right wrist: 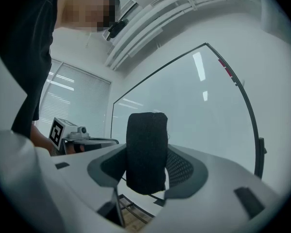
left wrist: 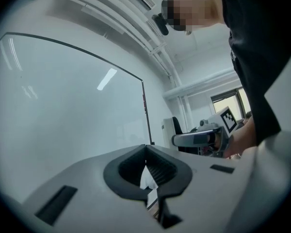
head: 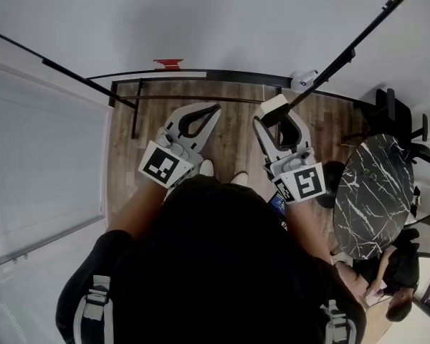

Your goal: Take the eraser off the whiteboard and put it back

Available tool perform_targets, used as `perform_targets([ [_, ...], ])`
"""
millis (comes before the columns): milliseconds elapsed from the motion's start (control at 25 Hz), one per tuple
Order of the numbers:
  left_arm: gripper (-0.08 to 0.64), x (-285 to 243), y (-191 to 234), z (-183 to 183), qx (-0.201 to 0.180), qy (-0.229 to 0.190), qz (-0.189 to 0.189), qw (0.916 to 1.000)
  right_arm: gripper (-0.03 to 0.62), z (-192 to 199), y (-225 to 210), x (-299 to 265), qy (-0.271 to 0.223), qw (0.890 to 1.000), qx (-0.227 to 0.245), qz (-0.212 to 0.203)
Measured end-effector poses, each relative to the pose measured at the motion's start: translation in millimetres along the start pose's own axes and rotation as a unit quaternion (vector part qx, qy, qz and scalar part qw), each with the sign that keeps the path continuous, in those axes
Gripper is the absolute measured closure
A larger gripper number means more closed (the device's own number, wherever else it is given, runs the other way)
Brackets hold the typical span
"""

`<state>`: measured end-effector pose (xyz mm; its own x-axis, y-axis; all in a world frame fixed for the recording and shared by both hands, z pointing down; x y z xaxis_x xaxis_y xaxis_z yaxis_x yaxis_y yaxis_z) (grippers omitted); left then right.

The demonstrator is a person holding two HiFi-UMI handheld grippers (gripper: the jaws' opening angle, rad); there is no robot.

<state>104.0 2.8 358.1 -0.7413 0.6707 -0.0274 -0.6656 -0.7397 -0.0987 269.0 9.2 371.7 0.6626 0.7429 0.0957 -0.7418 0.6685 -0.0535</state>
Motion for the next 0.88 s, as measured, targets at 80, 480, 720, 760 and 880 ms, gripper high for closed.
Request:
perform_targets([
  [80,0.555,1.1,-2.9,-2.2,-0.003,0.000,-0.008,1.0000,0.369,0.5,-1.2,1.9,-0.003,1.000,-0.002,-0.007],
  [480,0.555,16.8,23.8,0.5,-0.015,0.006,-0.047,0.9988,0.369,5.6,5.6,-27.3,-0.004,0.999,-0.003,-0.040],
  [720,0.555,35.1,72.6,9.0,-0.011,-0.002,-0.052,0.9986,0.369,8.4,21.5,-76.9,-0.001,0.999,0.009,-0.042],
  [760,0.555,38.5,84.0,10.1,-0.010,-0.003,-0.052,0.9986,0.368,9.3,25.5,-88.4,0.000,0.999,0.012,-0.042],
  [880,0.555,49.8,123.5,13.8,-0.008,-0.003,-0.053,0.9986,0.368,12.8,39.8,-128.2,0.007,0.999,0.019,-0.040],
])
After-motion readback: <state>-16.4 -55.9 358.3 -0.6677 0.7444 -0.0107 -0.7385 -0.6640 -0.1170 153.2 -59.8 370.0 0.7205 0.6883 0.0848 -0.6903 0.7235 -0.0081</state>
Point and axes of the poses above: the fingertips, and each gripper's own axes: x backward along the fingers, y to its left, z out of its underside, the point moved 5 cm from there along x, backward along the fingers, and after that the axes turned 2 degrees about -z, right-handed, at the moved point
